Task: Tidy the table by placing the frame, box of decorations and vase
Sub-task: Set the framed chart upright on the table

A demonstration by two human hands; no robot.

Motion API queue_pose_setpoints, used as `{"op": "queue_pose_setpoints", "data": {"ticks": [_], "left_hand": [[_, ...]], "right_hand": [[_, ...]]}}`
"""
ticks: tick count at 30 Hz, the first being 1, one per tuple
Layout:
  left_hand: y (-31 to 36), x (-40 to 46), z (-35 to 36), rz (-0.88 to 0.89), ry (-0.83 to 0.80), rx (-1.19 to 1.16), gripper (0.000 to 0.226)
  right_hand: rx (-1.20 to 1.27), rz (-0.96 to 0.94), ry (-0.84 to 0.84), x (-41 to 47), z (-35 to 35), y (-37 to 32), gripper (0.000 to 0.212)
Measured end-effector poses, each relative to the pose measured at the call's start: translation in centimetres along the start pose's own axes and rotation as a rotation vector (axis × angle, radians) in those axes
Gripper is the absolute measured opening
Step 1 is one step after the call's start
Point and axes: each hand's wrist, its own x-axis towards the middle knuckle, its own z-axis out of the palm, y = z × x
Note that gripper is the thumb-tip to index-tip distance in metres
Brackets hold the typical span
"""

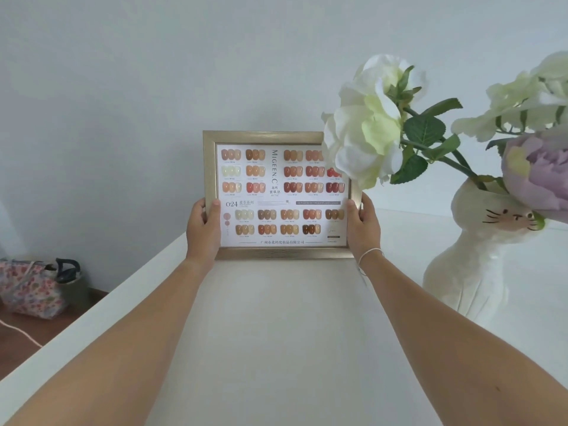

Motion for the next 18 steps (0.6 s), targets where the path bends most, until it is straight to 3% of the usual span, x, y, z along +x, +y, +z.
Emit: {"op": "queue_pose_setpoints", "data": {"ticks": [14, 18], "left_hand": [[-0.9, 0.7, 1.4, 0.033, -0.031, 0.003, 0.029], [-1.4, 0.7, 1.4, 0.034, -0.023, -0.022, 0.03]], "right_hand": [[0.138, 0.037, 0.126, -0.8, -0.4, 0.9, 0.01], [0.191, 0.043, 0.128, -1.1, -0.5, 1.3, 0.014]]}}
